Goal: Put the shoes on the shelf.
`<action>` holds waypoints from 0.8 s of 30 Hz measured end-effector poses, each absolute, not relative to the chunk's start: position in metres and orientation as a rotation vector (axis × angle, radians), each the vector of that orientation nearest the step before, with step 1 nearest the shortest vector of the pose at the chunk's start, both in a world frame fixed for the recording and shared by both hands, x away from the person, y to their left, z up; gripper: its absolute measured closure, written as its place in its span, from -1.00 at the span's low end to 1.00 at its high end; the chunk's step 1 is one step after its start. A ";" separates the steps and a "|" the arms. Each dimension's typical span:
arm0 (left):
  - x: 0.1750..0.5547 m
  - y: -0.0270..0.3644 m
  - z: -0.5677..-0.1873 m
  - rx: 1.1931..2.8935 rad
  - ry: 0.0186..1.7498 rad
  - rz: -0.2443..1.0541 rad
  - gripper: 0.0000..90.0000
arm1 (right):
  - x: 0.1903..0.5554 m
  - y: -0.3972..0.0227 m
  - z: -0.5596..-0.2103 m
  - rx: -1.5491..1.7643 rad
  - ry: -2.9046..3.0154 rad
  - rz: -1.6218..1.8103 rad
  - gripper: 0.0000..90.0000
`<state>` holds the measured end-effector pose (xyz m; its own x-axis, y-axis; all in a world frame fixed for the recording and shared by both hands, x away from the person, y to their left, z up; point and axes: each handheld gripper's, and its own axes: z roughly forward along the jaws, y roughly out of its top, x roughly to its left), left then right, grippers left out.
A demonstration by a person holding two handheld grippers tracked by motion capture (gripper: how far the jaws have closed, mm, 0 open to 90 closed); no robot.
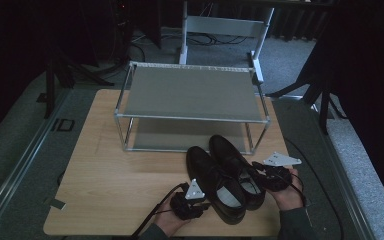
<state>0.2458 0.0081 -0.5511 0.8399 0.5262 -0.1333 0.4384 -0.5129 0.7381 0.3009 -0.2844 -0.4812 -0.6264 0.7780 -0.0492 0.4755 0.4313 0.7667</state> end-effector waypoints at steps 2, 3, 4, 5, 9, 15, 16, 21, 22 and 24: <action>0.246 0.010 -0.551 2.184 0.710 0.135 0.55 | 0.301 -0.284 -0.481 1.065 2.292 1.039 0.45; 0.246 0.017 -0.551 2.175 0.723 0.138 0.55 | 0.300 -0.285 -0.480 1.070 2.289 1.035 0.45; 0.246 0.019 -0.551 2.174 0.728 0.140 0.55 | 0.296 -0.287 -0.477 1.084 2.279 1.039 0.43; 0.246 0.022 -0.551 2.173 0.734 0.145 0.54 | 0.294 -0.287 -0.476 1.097 2.276 1.040 0.43; 0.245 0.035 -0.550 2.162 0.755 0.160 0.52 | 0.285 -0.288 -0.470 1.111 2.267 1.060 0.39; 0.246 0.060 -0.550 2.134 0.829 0.197 0.49 | 0.270 -0.289 -0.458 1.096 2.249 1.108 0.44; 0.247 0.064 -0.550 2.130 0.842 0.202 0.49 | 0.268 -0.288 -0.457 1.091 2.253 1.108 0.47; 0.251 0.079 -0.548 2.102 0.902 0.238 0.47 | 0.261 -0.284 -0.457 1.102 2.275 1.114 0.52; 0.252 0.081 -0.548 2.098 0.913 0.242 0.47 | 0.259 -0.283 -0.458 1.113 2.282 1.116 0.53; 0.253 0.085 -0.548 2.089 0.928 0.250 0.47 | 0.256 -0.280 -0.459 1.124 2.292 1.116 0.53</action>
